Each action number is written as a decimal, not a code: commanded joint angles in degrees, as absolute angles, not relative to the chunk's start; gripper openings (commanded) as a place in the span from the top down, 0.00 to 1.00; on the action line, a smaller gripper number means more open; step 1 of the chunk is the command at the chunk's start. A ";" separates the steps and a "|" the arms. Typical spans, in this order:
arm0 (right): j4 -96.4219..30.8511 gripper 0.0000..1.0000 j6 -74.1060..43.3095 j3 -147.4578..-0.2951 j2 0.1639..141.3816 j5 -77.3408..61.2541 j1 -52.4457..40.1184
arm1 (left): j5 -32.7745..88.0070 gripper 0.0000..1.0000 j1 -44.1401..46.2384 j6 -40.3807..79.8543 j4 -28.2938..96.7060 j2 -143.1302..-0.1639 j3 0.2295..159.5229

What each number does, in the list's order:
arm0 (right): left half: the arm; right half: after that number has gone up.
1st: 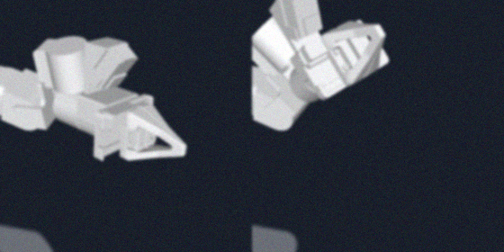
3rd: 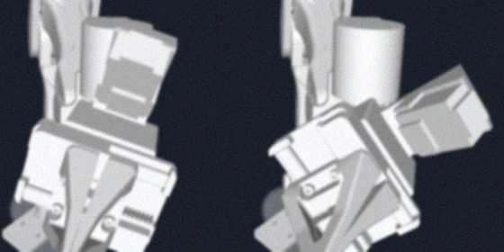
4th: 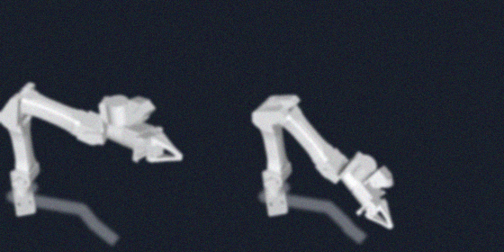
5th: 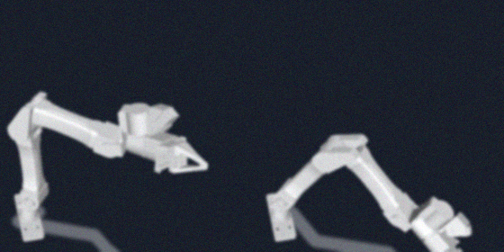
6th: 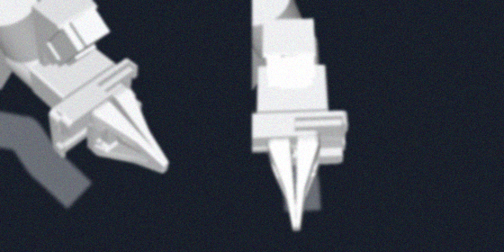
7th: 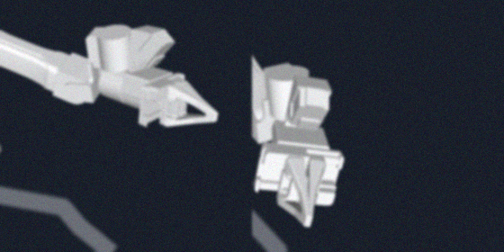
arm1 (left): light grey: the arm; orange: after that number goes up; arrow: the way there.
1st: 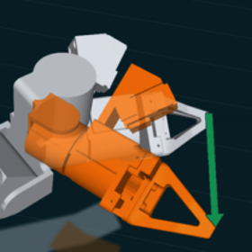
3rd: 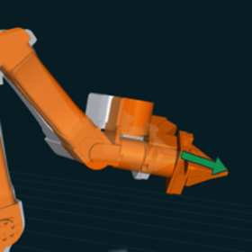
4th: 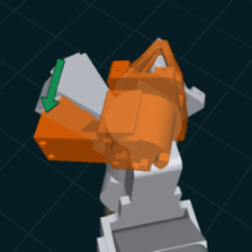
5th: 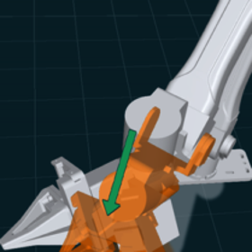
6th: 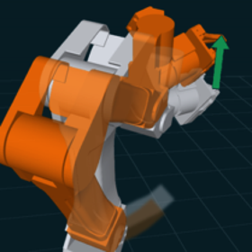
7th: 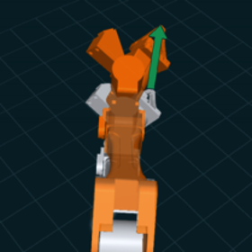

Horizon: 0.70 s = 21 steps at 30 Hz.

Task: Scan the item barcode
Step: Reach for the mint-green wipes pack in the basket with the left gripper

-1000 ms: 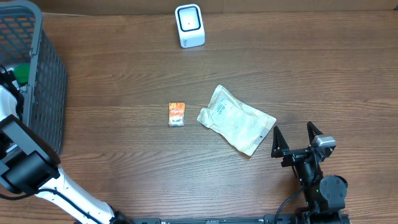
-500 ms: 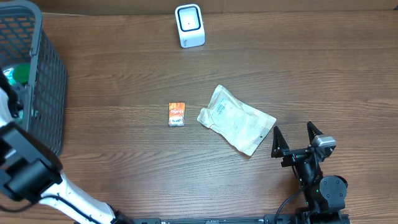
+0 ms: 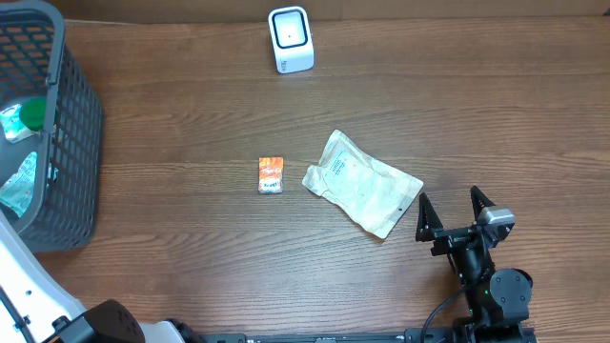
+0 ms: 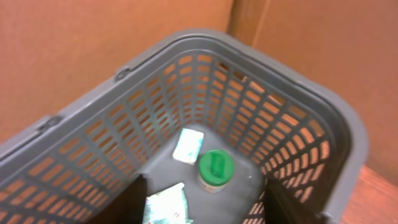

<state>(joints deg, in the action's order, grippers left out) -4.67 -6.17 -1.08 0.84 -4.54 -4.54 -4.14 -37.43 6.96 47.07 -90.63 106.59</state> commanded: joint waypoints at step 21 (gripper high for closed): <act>-4.40 0.00 -5.93 -0.45 0.19 -4.67 -4.38 | -2.94 0.16 -43.31 -21.30 52.86 -115.04 104.99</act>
<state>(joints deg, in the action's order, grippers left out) -4.62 -6.11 -1.06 0.84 -4.51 -4.54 -3.62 -42.33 -15.90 52.93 -113.19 105.36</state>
